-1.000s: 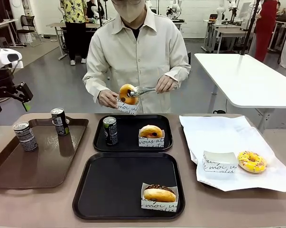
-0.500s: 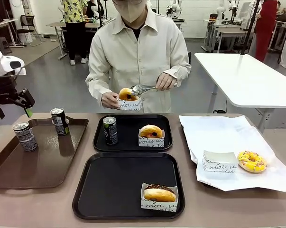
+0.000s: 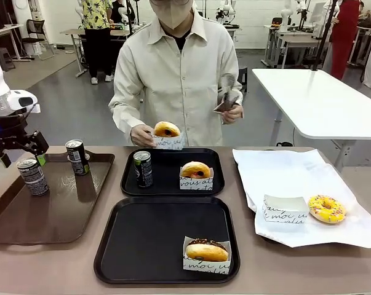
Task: Set up donuts and drinks on trays.
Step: Pick up one Pepsi coke from the Handle tray and place it on the Flat Tray without a Pepsi coke.
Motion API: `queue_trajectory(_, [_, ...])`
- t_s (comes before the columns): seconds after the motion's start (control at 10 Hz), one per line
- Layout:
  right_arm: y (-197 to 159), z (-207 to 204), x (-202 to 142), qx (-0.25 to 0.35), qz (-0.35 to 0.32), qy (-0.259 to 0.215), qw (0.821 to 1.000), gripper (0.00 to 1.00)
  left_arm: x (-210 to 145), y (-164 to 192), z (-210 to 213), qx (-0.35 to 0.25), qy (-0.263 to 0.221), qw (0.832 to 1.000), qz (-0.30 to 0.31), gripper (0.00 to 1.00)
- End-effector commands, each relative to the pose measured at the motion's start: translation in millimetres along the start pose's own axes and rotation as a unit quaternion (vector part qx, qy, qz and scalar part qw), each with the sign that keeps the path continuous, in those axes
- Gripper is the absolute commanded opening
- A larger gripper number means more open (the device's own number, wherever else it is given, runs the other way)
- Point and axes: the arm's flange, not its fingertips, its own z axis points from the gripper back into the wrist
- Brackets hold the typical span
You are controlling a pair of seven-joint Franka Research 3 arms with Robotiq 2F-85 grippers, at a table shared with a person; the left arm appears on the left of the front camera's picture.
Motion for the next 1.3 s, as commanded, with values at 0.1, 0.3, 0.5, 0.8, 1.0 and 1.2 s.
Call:
queue_trajectory(0.1, [1.1, 0.1, 0.4, 0.009, 0.003, -0.001, 1.000, 1.00, 11.5, 2.1, -12.9, -0.012, -0.020, 1.000, -0.003, 1.00])
queue_trajectory(0.3, [1.1, 0.1, 0.4, 0.009, 0.003, -0.001, 1.000, 1.00, 17.6, 2.9, -16.2, -0.007, -0.024, 1.000, -0.004, 0.93])
queue_trajectory(0.5, [1.1, 0.1, 0.4, 0.009, 0.003, -0.001, 1.000, 1.00, 19.1, 2.5, -13.4, -0.006, -0.018, 1.000, -0.007, 0.38])
queue_trajectory(0.8, [1.1, 0.1, 0.4, 0.009, 0.003, -0.001, 1.000, 1.00, 16.8, 4.9, -1.5, -0.009, -0.014, 1.000, 0.004, 0.00])
queue_trajectory(1.0, [1.1, 0.1, 0.4, 0.009, 0.003, -0.001, 1.000, 1.00, 16.0, 3.1, 8.7, 0.002, -0.010, 1.000, 0.003, 0.10])
queue_trajectory(1.2, [1.1, 0.1, 0.4, 0.009, 0.003, -0.001, 1.000, 1.00, 8.6, -4.8, 35.7, -0.010, -0.017, 1.000, 0.015, 0.00])
